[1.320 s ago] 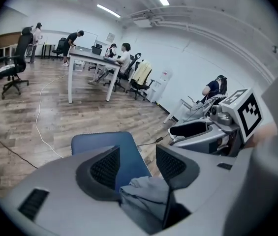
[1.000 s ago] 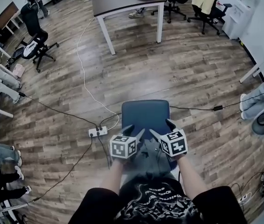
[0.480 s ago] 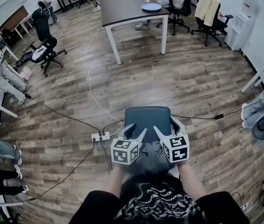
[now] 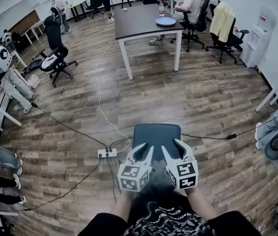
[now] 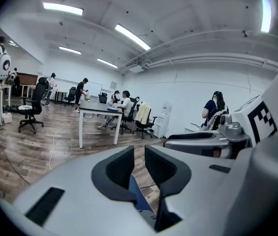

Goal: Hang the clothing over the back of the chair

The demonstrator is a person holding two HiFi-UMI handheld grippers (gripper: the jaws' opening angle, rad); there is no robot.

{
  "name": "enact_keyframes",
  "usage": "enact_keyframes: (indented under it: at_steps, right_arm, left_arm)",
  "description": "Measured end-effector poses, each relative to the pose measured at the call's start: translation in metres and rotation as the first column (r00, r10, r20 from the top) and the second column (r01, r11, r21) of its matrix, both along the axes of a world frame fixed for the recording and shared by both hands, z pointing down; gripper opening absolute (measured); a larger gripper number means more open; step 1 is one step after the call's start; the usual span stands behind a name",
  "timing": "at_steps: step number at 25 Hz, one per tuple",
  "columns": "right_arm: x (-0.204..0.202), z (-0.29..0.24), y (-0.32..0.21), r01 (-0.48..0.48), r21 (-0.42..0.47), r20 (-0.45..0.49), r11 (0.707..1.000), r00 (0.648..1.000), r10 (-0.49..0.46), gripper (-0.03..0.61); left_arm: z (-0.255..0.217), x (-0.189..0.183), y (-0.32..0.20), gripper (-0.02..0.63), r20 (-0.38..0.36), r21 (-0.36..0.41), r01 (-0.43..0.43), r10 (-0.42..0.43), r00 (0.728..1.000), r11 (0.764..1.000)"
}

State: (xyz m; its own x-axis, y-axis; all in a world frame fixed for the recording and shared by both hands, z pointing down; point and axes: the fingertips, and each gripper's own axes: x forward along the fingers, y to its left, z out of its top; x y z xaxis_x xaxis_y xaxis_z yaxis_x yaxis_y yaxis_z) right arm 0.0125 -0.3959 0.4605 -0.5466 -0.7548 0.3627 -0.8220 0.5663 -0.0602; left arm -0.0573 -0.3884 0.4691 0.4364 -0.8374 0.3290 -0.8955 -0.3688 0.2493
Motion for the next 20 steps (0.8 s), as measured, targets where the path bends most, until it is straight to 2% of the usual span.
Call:
enact_keyframes:
  at_steps: [3,5,9,12,15,20]
  right_arm:
    - [-0.006,0.001,0.010,-0.002,0.033,0.006,0.999,1.000,0.002,0.139]
    - [-0.013,0.001,0.014,0.001,0.060,0.016,0.998,1.000,-0.002,0.075]
    - [-0.016,0.011,0.023,0.010,0.060,-0.015,0.998,1.000,-0.009,0.011]
    - [-0.013,0.022,0.026,-0.002,0.044,-0.032,0.999,0.999,0.003,0.005]
    - [-0.014,0.030,0.030,-0.014,0.023,-0.027,1.000,1.000,0.015,0.005]
    - [-0.016,0.031,0.036,-0.010,0.047,-0.015,0.999,1.000,0.010,0.005]
  left_arm:
    - [0.000,0.001,0.006,0.050,-0.003,0.010,0.027,-0.027,1.000,1.000]
    - [0.002,0.001,0.008,0.037,-0.006,0.009,0.045,-0.045,0.999,0.999]
    - [0.007,0.004,0.015,0.028,-0.003,0.028,0.086,-0.086,0.996,0.996]
    - [0.009,0.006,0.019,0.028,-0.015,0.050,0.112,-0.112,0.994,0.992]
    - [0.013,0.013,0.026,0.026,-0.010,0.057,0.080,-0.079,0.997,0.995]
    - [0.027,0.021,0.032,0.026,0.029,0.046,0.087,-0.088,0.996,0.995]
